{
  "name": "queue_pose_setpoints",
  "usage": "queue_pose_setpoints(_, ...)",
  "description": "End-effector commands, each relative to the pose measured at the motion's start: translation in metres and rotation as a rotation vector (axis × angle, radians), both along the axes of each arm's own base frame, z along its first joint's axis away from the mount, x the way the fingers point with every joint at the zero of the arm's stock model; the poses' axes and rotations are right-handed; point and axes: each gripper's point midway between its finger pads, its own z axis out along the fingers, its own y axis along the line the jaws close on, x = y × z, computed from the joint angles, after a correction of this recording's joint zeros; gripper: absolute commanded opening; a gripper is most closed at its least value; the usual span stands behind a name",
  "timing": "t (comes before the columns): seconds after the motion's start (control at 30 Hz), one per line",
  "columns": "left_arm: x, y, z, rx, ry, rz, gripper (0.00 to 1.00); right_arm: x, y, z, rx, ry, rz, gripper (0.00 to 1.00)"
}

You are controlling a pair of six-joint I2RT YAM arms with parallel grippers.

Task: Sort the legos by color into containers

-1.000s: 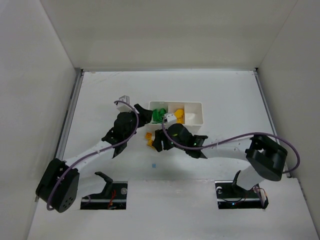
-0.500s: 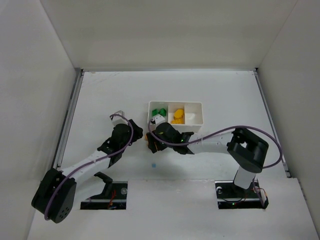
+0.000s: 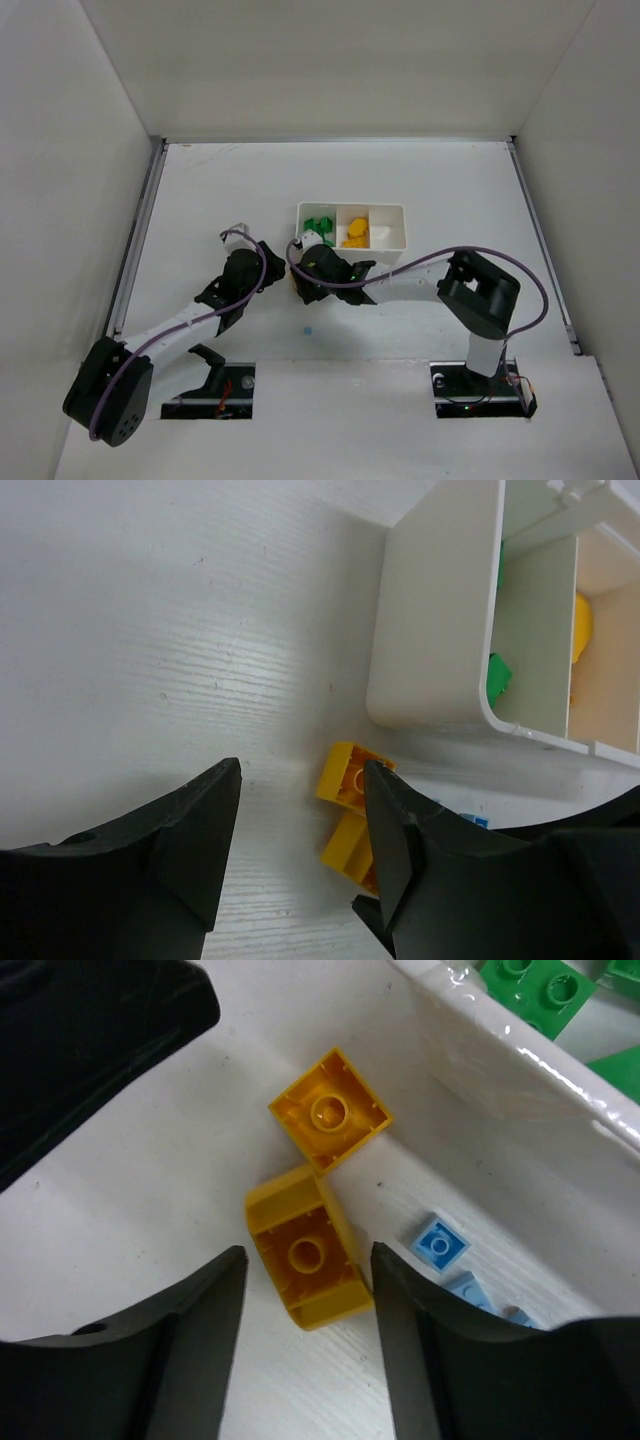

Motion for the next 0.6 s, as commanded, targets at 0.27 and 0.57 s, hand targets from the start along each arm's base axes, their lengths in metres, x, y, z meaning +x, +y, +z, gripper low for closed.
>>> queue_pose_setpoints(0.27, -0.004, -0.005, -0.002, 0.011, 0.005, -0.04, 0.49, -0.008, 0.009, 0.03, 0.049, -0.044, 0.031, 0.26)
queue_pose_setpoints(0.57, -0.004, -0.019, -0.001, 0.065, -0.006, -0.1, 0.5, -0.013, -0.018, 0.116, 0.224, -0.13, 0.03, 0.27)
